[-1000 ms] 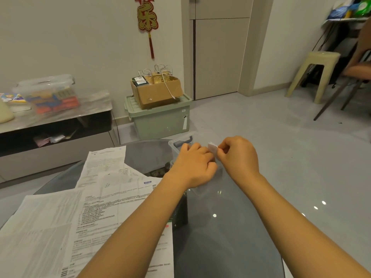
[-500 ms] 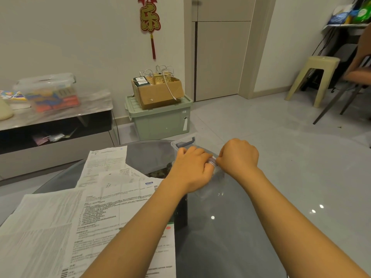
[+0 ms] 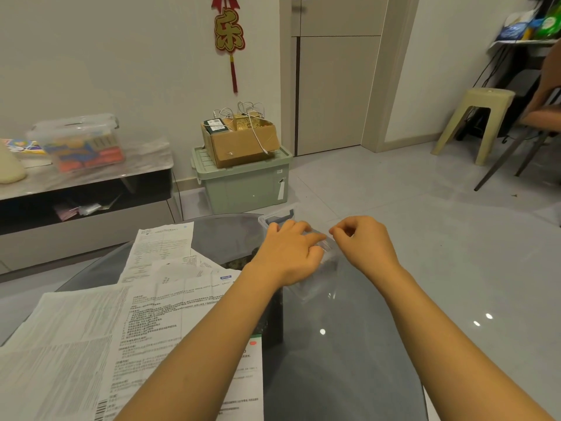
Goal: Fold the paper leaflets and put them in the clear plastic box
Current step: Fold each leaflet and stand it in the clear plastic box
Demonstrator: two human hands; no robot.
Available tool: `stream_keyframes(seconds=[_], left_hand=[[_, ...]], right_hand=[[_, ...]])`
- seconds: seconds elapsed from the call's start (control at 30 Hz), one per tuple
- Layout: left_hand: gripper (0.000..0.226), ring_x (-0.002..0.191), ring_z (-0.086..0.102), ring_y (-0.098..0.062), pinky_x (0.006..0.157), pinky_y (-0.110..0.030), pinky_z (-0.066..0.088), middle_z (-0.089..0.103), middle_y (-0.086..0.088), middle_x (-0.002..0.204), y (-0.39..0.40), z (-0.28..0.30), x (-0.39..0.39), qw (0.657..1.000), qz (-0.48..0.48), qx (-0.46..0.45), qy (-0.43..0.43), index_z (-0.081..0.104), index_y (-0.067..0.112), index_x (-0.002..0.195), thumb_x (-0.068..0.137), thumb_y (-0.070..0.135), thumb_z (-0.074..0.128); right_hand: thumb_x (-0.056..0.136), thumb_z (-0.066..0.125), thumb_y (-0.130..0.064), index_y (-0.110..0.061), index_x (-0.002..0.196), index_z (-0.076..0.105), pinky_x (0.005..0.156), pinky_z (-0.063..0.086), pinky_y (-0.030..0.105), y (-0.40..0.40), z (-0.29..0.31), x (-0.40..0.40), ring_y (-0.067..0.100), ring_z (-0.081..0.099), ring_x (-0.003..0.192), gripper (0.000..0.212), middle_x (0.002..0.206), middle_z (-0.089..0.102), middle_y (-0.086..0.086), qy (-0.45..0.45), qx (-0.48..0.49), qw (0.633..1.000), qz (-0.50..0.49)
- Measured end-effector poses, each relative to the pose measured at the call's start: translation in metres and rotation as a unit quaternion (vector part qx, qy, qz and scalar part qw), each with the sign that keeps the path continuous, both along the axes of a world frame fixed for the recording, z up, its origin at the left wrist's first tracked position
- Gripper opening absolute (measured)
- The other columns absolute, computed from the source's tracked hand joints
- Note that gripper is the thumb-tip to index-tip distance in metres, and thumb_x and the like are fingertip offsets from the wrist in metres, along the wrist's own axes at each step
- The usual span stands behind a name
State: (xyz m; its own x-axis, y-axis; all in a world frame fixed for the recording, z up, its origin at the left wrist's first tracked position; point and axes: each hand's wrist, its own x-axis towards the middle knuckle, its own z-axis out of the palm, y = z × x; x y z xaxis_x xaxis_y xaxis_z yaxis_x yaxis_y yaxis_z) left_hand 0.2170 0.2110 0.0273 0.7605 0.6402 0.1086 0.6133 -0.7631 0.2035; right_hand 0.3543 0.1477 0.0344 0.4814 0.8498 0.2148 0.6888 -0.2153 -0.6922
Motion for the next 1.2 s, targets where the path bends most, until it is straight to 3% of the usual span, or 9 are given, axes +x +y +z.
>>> stream_keyframes(seconds=[0.13, 0.23, 0.47, 0.63, 0.8, 0.93, 1.03, 1.2], left_hand=[[0.065, 0.130, 0.029, -0.013, 0.108, -0.035, 0.012, 0.040, 0.002, 0.142, -0.010, 0.011, -0.012, 0.999, 0.013, 0.004, -0.045, 0.044, 0.031, 0.138, 0.081, 0.038, 0.015], [0.064, 0.131, 0.029, -0.012, 0.109, -0.036, 0.012, 0.040, 0.002, 0.142, -0.030, 0.021, -0.030, 0.998, 0.034, 0.005, -0.060, 0.044, 0.031, 0.138, 0.081, 0.038, 0.016], [0.063, 0.128, 0.031, -0.012, 0.109, -0.033, 0.017, 0.041, 0.006, 0.139, -0.097, 0.030, -0.088, 0.993, 0.087, -0.045, -0.073, 0.041, 0.033, 0.139, 0.080, 0.037, 0.019], [0.046, 0.130, 0.025, -0.017, 0.111, -0.036, 0.021, 0.032, 0.010, 0.144, -0.151, 0.019, -0.136, 0.981, 0.155, -0.110, -0.031, 0.032, 0.038, 0.142, 0.096, 0.034, 0.029], [0.050, 0.130, 0.032, -0.017, 0.111, -0.036, 0.027, 0.036, 0.013, 0.142, -0.174, -0.010, -0.165, 0.968, 0.178, -0.170, 0.047, 0.037, 0.038, 0.139, 0.089, 0.040, 0.042], [0.049, 0.129, 0.036, -0.012, 0.109, -0.030, 0.030, 0.038, 0.013, 0.140, -0.178, -0.021, -0.172, 0.966, 0.156, -0.194, 0.065, 0.043, 0.031, 0.138, 0.089, 0.035, 0.049], [0.056, 0.134, 0.027, -0.012, 0.112, -0.029, 0.023, 0.028, 0.012, 0.147, -0.174, -0.024, -0.168, 0.967, 0.139, -0.196, 0.087, 0.035, 0.032, 0.143, 0.090, 0.038, 0.050], [0.072, 0.140, 0.011, -0.014, 0.113, -0.028, 0.013, 0.010, 0.010, 0.154, -0.170, -0.024, -0.165, 0.966, 0.108, -0.189, 0.139, 0.016, 0.034, 0.149, 0.089, 0.043, 0.054]], right_hand=[[0.090, 0.054, -0.015, -0.012, 0.090, 0.072, 0.064, 0.046, 0.022, -0.011, 0.006, -0.007, 0.013, 0.057, 0.074, 0.018, 0.083, 0.066, 0.001, -0.004, 0.059, 0.998, 0.016], [0.090, 0.055, -0.016, -0.013, 0.094, 0.072, 0.071, 0.047, 0.025, -0.025, 0.009, -0.017, 0.011, 0.056, 0.077, 0.017, 0.087, 0.063, -0.002, -0.010, 0.081, 0.996, 0.040], [0.091, 0.056, -0.025, -0.020, 0.100, 0.069, 0.075, 0.051, 0.032, -0.057, 0.005, -0.047, 0.009, 0.053, 0.077, 0.017, 0.091, 0.057, -0.005, -0.053, 0.052, 0.985, 0.159], [0.091, 0.056, -0.027, -0.026, 0.103, 0.068, 0.071, 0.044, 0.022, -0.088, -0.011, -0.073, 0.000, 0.048, 0.068, 0.018, 0.090, 0.055, -0.009, -0.100, 0.001, 0.961, 0.258], [0.092, 0.054, -0.030, -0.027, 0.109, 0.065, 0.069, 0.040, 0.017, -0.105, -0.029, -0.089, -0.002, 0.046, 0.068, 0.021, 0.089, 0.047, -0.014, -0.148, -0.052, 0.928, 0.339], [0.091, 0.054, -0.034, -0.027, 0.111, 0.065, 0.075, 0.046, 0.024, -0.107, -0.037, -0.098, 0.007, 0.052, 0.084, 0.024, 0.100, 0.055, -0.006, -0.172, -0.092, 0.902, 0.386], [0.089, 0.055, -0.037, -0.025, 0.111, 0.065, 0.081, 0.048, 0.030, -0.103, -0.037, -0.102, 0.010, 0.053, 0.094, 0.027, 0.105, 0.056, -0.006, -0.187, -0.118, 0.882, 0.416], [0.082, 0.063, -0.045, -0.028, 0.120, 0.059, 0.095, 0.040, 0.027, -0.100, -0.040, -0.106, 0.010, 0.041, 0.116, 0.041, 0.124, 0.051, -0.010, -0.227, -0.148, 0.838, 0.473]])
